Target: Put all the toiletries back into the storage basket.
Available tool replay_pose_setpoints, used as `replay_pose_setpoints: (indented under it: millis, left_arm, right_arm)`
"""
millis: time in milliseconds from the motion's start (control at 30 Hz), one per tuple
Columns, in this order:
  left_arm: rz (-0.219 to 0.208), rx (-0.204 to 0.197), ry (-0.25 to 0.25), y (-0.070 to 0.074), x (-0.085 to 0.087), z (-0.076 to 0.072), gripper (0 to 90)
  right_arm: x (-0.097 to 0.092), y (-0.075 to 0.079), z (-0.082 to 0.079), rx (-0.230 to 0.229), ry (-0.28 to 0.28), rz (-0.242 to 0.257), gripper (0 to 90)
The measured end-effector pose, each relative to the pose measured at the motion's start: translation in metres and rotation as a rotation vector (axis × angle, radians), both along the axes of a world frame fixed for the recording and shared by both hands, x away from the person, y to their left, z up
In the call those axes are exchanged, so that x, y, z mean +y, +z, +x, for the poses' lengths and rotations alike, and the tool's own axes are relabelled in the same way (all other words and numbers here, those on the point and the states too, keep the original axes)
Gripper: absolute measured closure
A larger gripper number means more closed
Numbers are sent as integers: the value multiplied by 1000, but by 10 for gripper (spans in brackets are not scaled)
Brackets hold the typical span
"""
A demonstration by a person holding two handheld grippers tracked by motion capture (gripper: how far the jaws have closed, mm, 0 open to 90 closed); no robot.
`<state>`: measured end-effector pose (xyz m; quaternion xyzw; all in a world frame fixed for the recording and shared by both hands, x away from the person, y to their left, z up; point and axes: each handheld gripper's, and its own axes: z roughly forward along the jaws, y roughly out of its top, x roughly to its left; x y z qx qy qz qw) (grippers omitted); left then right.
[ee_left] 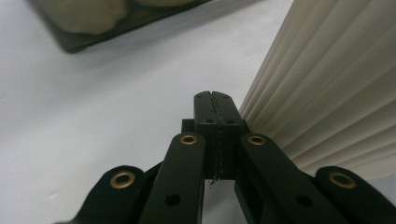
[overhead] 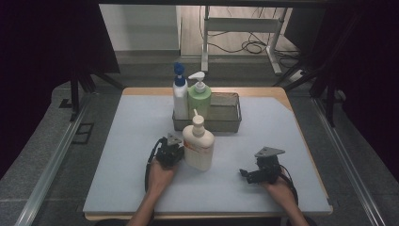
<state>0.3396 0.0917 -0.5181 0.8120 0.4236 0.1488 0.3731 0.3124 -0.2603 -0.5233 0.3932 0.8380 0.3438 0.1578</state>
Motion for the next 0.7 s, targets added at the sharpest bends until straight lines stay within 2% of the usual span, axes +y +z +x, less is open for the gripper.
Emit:
replay_pose_setpoints:
  millis: [233, 333, 433, 633, 700]
  left_arm:
    - [31, -18, -46, 1, -14, -5, 894]
    - [23, -20, -52, 2, -13, -4, 893]
    - [29, -29, -45, 3, -11, -4, 892]
    - [7, -52, -9, 9, 1, -5, 852]
    - [-6, -57, 2, 11, 5, -6, 833]
  right_arm:
    - [0, 0, 0, 0, 0, 0, 13]
    - [0, 0, 0, 2, 1, 1, 14]
    - [0, 0, 0, 1, 0, 1, 16]
    - [-2, 1, 0, -4, -8, 12, 47]
    - [-3, 2, 0, -8, 5, 21, 55]
